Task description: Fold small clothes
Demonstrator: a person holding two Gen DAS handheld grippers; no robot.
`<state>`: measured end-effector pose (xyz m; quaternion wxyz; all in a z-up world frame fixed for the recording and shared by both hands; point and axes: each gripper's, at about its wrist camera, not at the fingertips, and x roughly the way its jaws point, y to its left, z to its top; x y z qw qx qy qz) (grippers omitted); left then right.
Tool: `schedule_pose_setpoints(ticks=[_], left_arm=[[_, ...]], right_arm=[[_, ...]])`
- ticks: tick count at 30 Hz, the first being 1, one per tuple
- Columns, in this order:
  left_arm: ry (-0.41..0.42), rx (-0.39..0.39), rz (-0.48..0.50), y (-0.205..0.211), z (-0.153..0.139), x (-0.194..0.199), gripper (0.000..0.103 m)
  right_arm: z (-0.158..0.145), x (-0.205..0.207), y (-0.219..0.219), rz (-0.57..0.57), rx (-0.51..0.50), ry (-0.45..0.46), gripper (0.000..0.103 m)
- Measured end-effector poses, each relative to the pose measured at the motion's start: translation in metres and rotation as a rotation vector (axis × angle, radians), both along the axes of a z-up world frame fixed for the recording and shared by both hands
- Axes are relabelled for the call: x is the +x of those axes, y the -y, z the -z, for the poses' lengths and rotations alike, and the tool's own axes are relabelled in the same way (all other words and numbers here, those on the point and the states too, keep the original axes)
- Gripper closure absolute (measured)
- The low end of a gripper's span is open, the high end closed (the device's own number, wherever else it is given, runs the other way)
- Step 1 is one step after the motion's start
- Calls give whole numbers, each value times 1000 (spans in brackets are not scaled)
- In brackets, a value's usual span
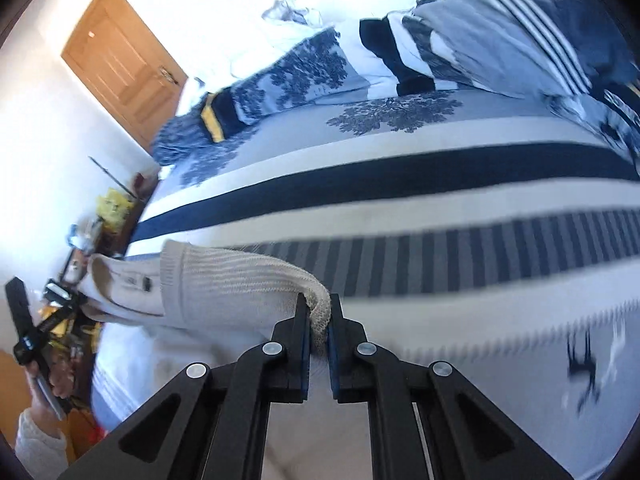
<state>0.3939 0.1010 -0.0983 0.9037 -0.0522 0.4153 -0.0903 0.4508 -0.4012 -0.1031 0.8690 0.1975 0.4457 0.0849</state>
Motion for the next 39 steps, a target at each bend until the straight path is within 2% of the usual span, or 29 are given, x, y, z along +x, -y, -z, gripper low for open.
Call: schedule_pose_setpoints(ticks=[3,4,7,9,11,14,16,17,20,22,25,27,28,29,30,32,34,35,36,39], left_arm=[[-32,11,-3,0,24,-58,97],[-66,12,-10,0,41,-74,97],[-162,71,-35,5,97,-113,98],[-242,75,-62,5,138,-131,100],[-282,80,-88,3,165,-143,100],[-271,26,-131,-7,181,-155,100],[-266,-47,-163,-16,177,-159,100],[-251,-61,-165,-18,173,-159,100],[-227,6,-176,-21,170,-163,101],[-267,-12,-191,-27,177,-163,101],[-289,-30,-196,-32,175,-175,100],[-265,-69,-198,-35,165,-187,86],[-254,-98,-197,-37,159,-194,64],[-241,-127,-204,-39,155,-201,49],[-226,-161,-218,-39,149,-207,49],[-225,-227,-215,-36,143,-207,45],[-262,-303,-228,-30,145,-200,42],[-299,-362,-242,-29,150,-195,42],[-333,-414,-249,-31,155,-192,42],[-422,-560,-285,-31,174,-173,41]], right_arm=[[9,-73,-3,4,44,7,97],[18,-96,-5,5,47,-2,97],[68,-146,-8,51,90,-86,96],[106,-168,-9,88,118,-138,96],[141,-187,-15,127,112,-188,97],[175,-209,-21,172,137,-189,96],[180,-215,-21,188,149,-175,96],[177,-215,-18,195,166,-160,96],[176,-220,-11,195,219,-131,96],[184,-226,-10,211,229,-157,96],[180,-229,-13,199,208,-135,93],[173,-235,-21,186,157,-142,80],[169,-241,-23,184,161,-133,76],[166,-248,-24,177,185,-114,64],[164,-254,-24,177,204,-106,51],[158,-269,-26,180,263,-86,41],[153,-278,-28,188,324,-62,39],[152,-277,-28,190,353,-63,35],[153,-273,-31,190,399,-73,32],[163,-255,-37,194,502,-140,32]])
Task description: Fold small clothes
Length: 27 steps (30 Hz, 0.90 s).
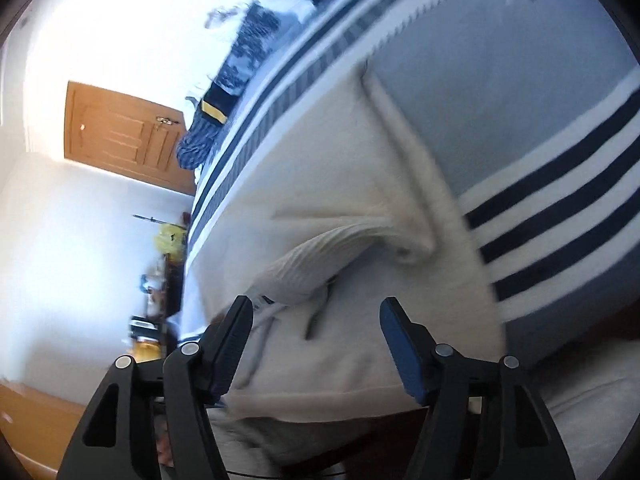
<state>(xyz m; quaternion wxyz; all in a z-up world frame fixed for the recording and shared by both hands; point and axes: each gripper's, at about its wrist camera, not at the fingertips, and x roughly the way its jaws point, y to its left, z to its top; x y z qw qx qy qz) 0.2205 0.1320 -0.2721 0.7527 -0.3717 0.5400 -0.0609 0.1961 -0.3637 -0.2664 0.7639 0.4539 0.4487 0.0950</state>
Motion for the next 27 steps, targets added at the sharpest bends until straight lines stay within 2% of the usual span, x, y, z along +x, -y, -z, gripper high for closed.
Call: schedule_pose_setpoints(ticks=[2,4,6,8,9,10,11,12,13,15,17,21,23,25,27], left_arm=[[-36,-23,-38,-3,8,6,41],[-108,14,-114,-7,16,13,42],[-142,63,-167,-9,16,16,42],[-187,101,-182,-8,19,23,42],[-204,100,-180,-7,21,25,46],[-209,100,-169,-4,22,27,63],[-210,102,-158,-3,22,28,80],[-203,92,-140,0,21,29,86],[-187,81,-128,0,21,27,96],[-135,97,-105,-1,14,21,98],[-78,106,-76,-5,6,15,99],[66,35,-58,-17,-25,-11,99],[106,51,-36,-17,-35,-25,99],[102,114,6,-12,-27,-33,99],[44,147,29,-12,-1,-39,99]], right_arm=[[11,12,6,54,75,-49,32],[25,23,13,112,151,-102,31],[35,32,18,158,189,-139,30],[37,44,20,156,159,-157,30],[37,46,21,157,137,-168,34],[37,49,19,157,121,-178,38],[36,53,19,153,106,-188,50],[35,55,19,145,67,-208,64],[34,57,19,130,32,-225,69],[28,56,16,82,-45,-223,87],[21,47,15,48,-115,-201,96],[6,29,26,-3,-108,-115,98],[-20,13,33,-29,-105,-22,98],[-33,-9,34,-38,-142,7,99],[-25,-25,33,-46,-144,8,99]])
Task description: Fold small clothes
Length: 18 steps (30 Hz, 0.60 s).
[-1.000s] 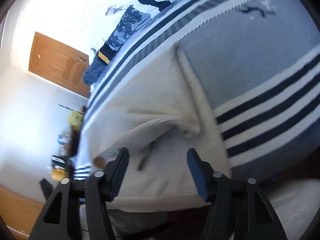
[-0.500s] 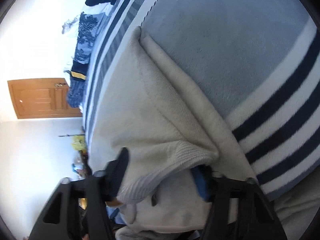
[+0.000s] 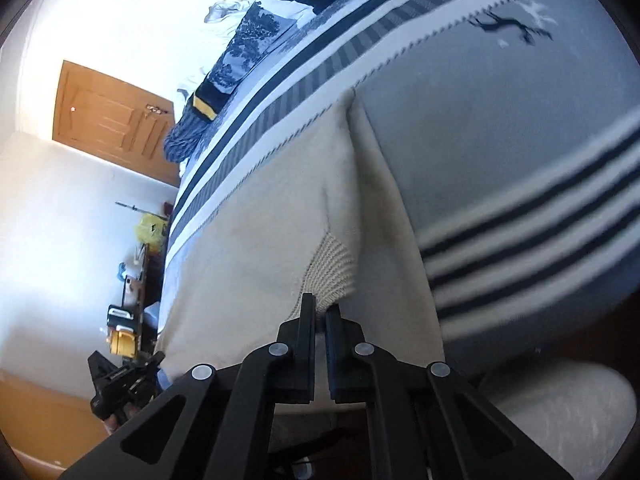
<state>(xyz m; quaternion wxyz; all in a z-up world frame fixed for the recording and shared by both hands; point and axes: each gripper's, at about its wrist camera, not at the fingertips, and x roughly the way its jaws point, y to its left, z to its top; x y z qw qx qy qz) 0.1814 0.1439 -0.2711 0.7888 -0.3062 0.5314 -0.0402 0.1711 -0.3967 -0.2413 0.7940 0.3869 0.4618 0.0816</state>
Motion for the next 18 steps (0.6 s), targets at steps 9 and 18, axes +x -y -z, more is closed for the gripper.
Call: schedule_pose_setpoints(ticks=[9,18], left_arm=[[3,76,38,5,2,-13,99],[-66,140,63,4,19,-15,99]], right_arm=[[11,-20,-30,-30,-195,-70,99],[23,-20,-34,-57,-341,-157,99]])
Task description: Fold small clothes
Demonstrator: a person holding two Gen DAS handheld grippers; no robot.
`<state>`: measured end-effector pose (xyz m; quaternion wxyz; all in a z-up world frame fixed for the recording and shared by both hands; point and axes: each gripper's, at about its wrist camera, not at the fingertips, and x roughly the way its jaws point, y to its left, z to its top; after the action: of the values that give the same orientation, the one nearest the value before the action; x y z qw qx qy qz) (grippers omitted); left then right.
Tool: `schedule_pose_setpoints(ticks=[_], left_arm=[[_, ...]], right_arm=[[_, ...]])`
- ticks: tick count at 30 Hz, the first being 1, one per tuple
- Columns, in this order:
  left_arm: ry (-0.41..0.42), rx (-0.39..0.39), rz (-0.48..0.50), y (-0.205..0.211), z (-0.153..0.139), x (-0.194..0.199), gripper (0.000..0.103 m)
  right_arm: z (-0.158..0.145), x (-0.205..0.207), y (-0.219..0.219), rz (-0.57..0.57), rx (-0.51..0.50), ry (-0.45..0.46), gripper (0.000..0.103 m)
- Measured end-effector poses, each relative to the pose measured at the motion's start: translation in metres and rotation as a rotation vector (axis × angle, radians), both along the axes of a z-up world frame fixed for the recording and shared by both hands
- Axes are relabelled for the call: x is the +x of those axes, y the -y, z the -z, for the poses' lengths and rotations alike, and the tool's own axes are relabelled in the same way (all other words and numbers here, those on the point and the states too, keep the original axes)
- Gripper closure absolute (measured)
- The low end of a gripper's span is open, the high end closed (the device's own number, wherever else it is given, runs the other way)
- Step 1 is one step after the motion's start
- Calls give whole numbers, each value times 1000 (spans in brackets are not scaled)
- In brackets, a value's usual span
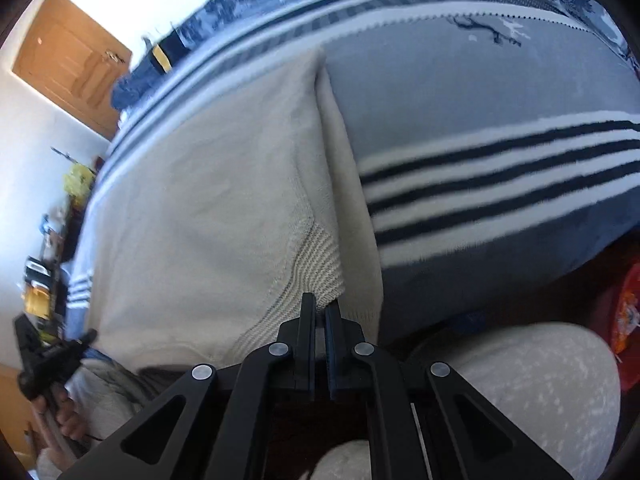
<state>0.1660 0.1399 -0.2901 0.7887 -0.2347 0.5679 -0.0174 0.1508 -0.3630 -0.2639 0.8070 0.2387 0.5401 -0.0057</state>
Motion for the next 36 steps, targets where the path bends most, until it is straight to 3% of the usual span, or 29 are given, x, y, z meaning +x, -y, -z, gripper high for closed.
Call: schedule_pose_setpoints(ticks=[3,5,9,14,16,18,19,20,21,26,34,36], left_arm=[[-5,13,2,2,-1,0,99],[25,33,20,6,-9,-2,99],[-23,45,32,8,-1,2,99],[-57,93,17,8,0,5,84],[-8,77,-21,-1,-13,0,81],[68,56,-65,-12,-28,-6,69],[98,57,-92,-18,-34,-8,53],[114,68,-116,-23,-37,-8,48],[117,76,-125,-26,-38,-7,48],[58,26,-90,-28,-19,7,46],[7,-117,-46,-29,17,18,46],[6,-135,-36,-32,20,16,53]], right_arm=[[10,13,-10,-20,-80,-61,99],[4,14,-13,-26,-116,-50,99],[2,13,-14,-35,-147,-48,99],[20,19,-7,-18,-106,-131,94],[15,17,-4,10,-77,-114,89],[-4,8,3,26,-52,-13,68],[-12,4,7,32,-41,28,46],[-25,0,8,38,-36,90,28],[-38,-4,6,32,-39,155,24],[-76,11,-30,-67,35,281,22],[-107,88,-149,-384,184,260,18],[-103,109,-184,-433,199,213,18]])
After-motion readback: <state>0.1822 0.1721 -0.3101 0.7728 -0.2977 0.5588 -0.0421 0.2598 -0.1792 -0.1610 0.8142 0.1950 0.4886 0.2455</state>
